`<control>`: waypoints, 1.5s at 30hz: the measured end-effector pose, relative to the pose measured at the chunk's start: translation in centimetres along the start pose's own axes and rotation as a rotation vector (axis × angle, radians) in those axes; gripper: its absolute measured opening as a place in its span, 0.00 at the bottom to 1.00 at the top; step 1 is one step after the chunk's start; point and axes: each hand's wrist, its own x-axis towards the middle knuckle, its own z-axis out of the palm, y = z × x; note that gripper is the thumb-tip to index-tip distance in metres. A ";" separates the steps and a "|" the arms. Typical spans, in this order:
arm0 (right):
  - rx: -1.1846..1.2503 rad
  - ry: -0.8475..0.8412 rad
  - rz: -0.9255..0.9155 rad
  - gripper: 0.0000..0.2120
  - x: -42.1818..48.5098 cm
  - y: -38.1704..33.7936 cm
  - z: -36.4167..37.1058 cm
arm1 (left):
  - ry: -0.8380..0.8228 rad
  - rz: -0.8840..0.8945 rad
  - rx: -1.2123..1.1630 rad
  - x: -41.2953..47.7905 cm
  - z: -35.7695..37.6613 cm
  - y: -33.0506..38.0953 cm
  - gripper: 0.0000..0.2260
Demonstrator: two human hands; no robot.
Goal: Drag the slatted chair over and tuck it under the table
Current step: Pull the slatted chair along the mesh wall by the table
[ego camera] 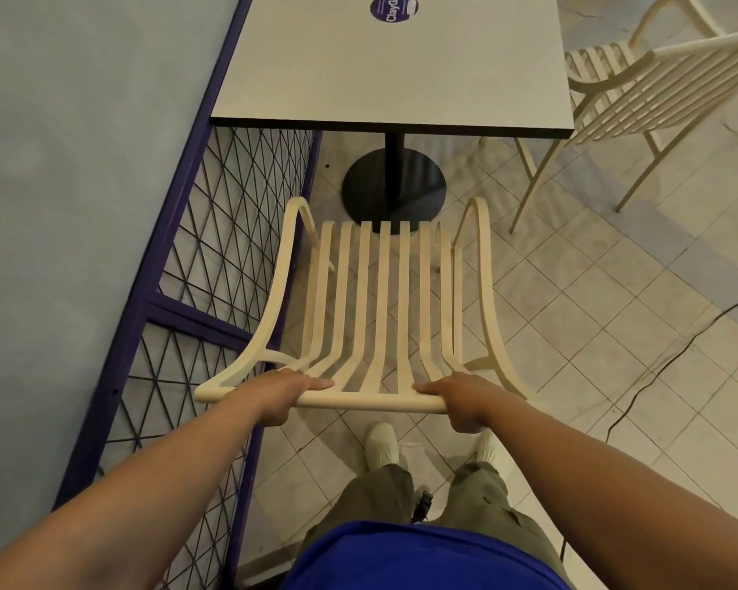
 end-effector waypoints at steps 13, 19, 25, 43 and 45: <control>0.010 -0.002 -0.009 0.39 0.6 -1.6 0.3 | 0.017 -0.025 -0.048 -0.9 1.0 -1.7 0.43; 0.043 -0.025 -0.006 0.39 0.4 -1.4 -0.1 | 0.040 0.000 -0.050 -1.0 1.2 -2.1 0.38; 0.071 -0.063 -0.014 0.41 0.1 -0.8 -0.5 | 0.061 0.007 -0.041 -0.9 1.3 -2.2 0.37; -0.046 0.010 -0.039 0.40 -0.4 0.3 0.2 | 0.083 -0.007 -0.009 -0.1 2.3 -2.7 0.43; -0.057 0.025 -0.037 0.40 -0.2 0.1 0.4 | 0.079 -0.006 -0.013 -0.1 2.2 -2.8 0.42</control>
